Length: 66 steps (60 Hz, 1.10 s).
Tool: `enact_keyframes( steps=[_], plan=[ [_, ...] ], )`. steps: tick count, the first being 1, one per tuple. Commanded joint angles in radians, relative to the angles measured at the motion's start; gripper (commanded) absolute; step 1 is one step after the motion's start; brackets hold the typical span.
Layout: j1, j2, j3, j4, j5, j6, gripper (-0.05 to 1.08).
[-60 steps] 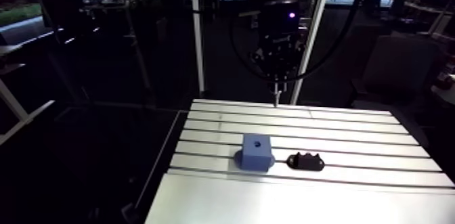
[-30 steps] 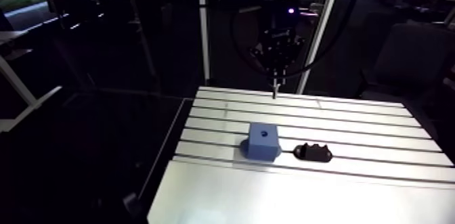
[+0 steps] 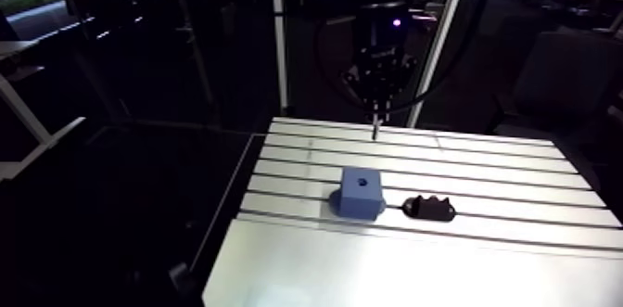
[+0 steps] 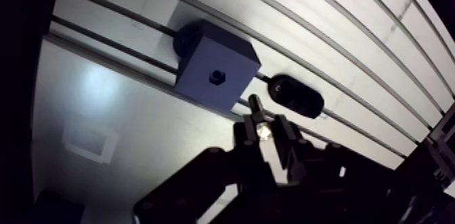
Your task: Pick up the M10 bolt and insert it into the hex recess until seated.
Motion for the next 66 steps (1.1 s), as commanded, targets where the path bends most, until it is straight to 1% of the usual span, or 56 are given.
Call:
enact_keyframes(
  steps=[1,6,10,18,51,66],
  plan=[
    [0.005,-0.002,0.016,-0.01,0.0,0.013,1.08],
    [0.012,0.0,0.026,-0.014,0.001,0.013,1.08],
    [0.029,0.002,0.038,-0.016,-0.001,0.013,1.08],
    [0.03,0.005,0.043,-0.04,0.0,0.007,1.08],
    [0.028,0.011,0.055,-0.05,0.0,-0.092,1.08],
    [0.028,0.013,0.062,-0.064,0.0,-0.096,1.08]
  ],
)
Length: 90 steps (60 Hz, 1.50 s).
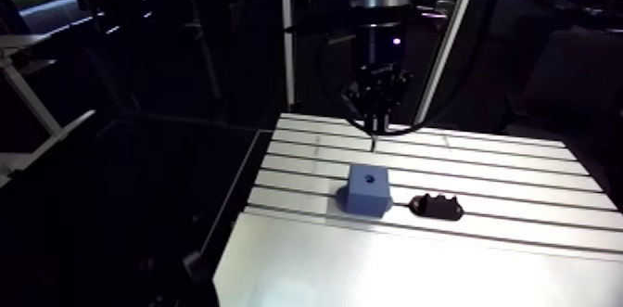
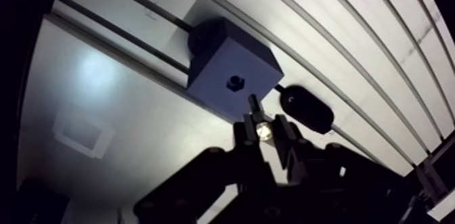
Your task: Pick up the M10 bolt and insert it into the hex recess until seated.
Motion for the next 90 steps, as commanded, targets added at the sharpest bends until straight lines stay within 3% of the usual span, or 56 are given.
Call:
enact_keyframes(
  steps=[1,90],
  plan=[
    [0.0,0.001,0.006,-0.01,0.0,-0.009,1.08],
    [0.0,-0.009,0.074,-0.05,0.003,0.051,1.08]
  ],
)
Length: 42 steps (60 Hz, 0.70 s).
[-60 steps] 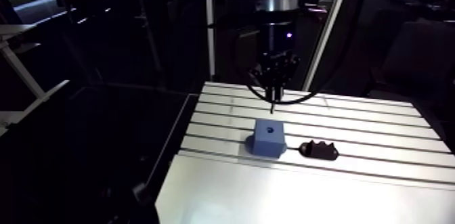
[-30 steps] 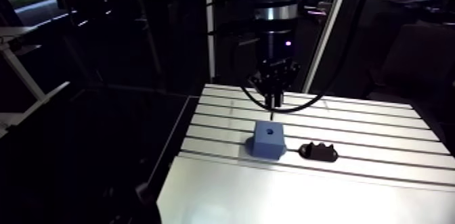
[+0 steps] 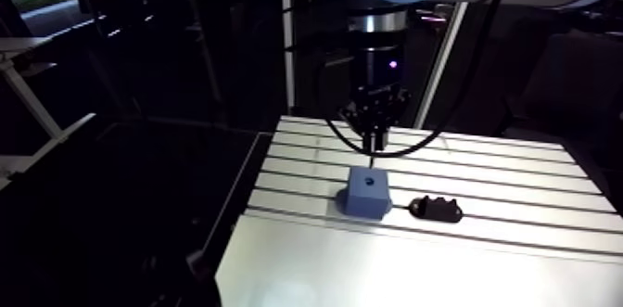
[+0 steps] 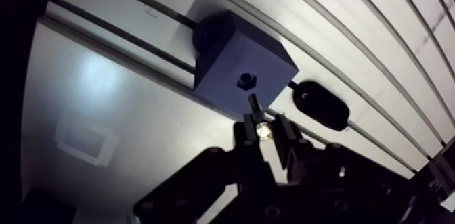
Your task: Pick up the M10 bolt and insert it into the hex recess until seated.
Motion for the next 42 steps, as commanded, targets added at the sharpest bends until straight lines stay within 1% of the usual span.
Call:
enact_keyframes(
  steps=[1,42],
  plan=[
    [0.0,0.002,0.005,0.0,0.0,-0.001,1.08],
    [0.001,0.014,0.029,-0.032,0.0,-0.001,1.08]
  ],
)
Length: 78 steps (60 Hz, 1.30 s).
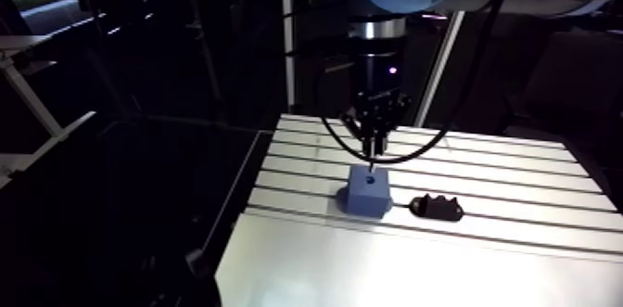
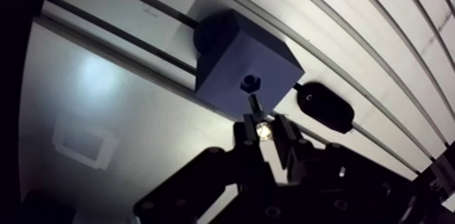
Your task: Pick up the M10 bolt and insert it into the hex recess until seated.
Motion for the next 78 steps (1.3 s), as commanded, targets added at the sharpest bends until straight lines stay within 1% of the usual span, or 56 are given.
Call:
enact_keyframes(
  steps=[1,78],
  plan=[
    [0.0,0.007,0.009,-0.011,0.001,-0.003,1.08],
    [-0.009,0.03,0.023,-0.041,0.001,-0.006,1.08]
  ],
)
